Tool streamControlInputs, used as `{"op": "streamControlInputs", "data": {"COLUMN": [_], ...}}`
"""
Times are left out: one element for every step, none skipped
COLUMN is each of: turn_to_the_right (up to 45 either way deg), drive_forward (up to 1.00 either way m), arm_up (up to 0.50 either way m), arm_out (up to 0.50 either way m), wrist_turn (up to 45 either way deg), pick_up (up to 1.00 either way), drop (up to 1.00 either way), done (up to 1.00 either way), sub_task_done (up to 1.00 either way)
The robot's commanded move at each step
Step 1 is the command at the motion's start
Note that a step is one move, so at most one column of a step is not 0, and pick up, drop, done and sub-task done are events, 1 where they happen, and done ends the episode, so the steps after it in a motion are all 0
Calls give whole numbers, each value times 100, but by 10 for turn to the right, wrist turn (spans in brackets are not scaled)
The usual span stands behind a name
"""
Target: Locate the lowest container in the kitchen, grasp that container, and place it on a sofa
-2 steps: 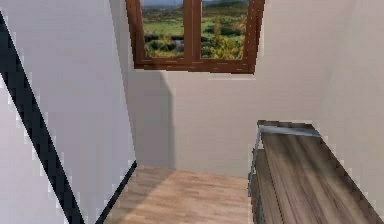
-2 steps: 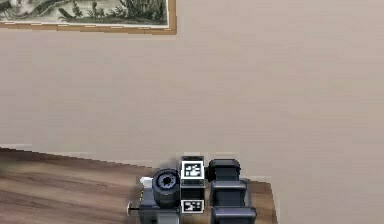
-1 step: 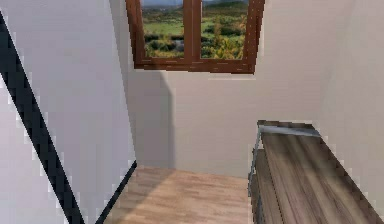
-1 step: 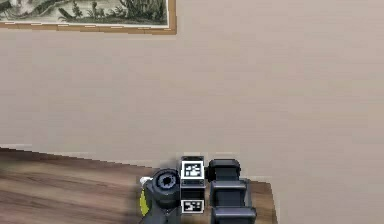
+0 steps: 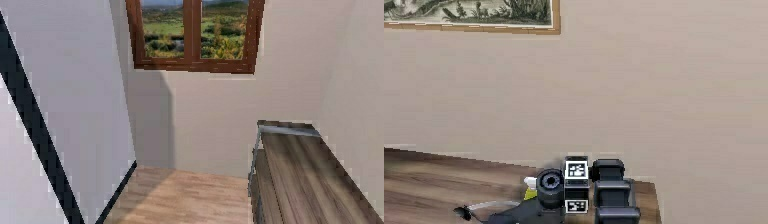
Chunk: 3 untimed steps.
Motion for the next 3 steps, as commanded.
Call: {"op": "streamControlInputs", "data": {"turn_to_the_right": [0, 0, 0], "drive_forward": [0, 0, 0], "arm_up": [0, 0, -30], "arm_out": [0, 0, 0], "wrist_turn": [450, 330, 0], "pick_up": [0, 0, 0], "drop": [0, 0, 0], "done": [0, 0, 0], "sub_task_done": [0, 0, 0]}}
